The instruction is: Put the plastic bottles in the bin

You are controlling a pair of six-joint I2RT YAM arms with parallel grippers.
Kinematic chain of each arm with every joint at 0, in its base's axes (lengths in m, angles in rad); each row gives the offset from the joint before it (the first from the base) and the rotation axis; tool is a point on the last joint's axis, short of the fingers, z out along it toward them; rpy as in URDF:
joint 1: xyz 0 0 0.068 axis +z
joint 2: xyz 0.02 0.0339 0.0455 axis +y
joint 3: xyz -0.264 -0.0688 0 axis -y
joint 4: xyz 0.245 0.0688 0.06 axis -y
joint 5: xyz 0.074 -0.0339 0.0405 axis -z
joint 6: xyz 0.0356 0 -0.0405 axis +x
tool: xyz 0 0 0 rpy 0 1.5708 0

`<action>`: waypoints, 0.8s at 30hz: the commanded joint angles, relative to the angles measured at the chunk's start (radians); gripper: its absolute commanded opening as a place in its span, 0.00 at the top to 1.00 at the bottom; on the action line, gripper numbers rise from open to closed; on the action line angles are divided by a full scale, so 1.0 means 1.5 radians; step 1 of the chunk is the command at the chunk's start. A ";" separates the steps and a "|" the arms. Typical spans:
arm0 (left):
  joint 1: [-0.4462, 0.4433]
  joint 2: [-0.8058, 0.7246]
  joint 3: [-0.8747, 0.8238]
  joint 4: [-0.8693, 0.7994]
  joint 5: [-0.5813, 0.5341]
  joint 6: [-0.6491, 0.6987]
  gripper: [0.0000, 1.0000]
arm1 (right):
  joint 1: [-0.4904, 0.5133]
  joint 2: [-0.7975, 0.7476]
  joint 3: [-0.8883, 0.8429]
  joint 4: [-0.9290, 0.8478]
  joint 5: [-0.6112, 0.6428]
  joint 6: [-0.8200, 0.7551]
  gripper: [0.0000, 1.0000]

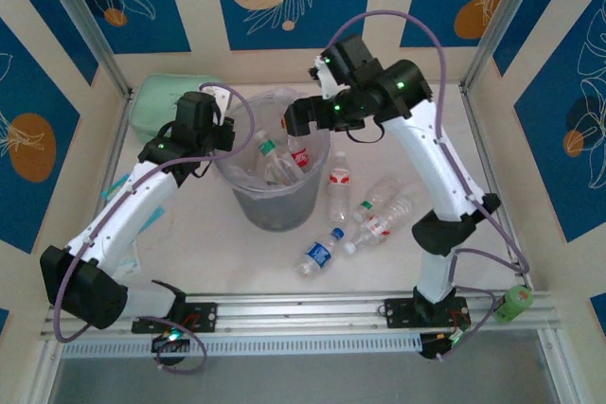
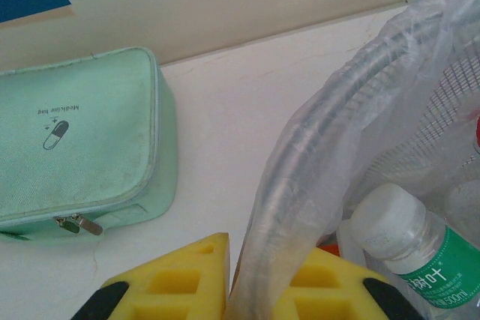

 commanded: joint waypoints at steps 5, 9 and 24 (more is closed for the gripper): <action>-0.013 0.022 -0.029 -0.050 0.002 0.000 1.00 | -0.076 -0.134 -0.216 0.074 -0.021 0.050 0.01; -0.012 0.023 -0.031 -0.049 -0.003 0.001 1.00 | -0.137 -0.228 -0.389 0.135 -0.062 0.072 0.01; -0.012 0.026 -0.030 -0.049 -0.004 0.005 1.00 | -0.317 -0.319 -0.870 0.267 -0.046 0.181 0.07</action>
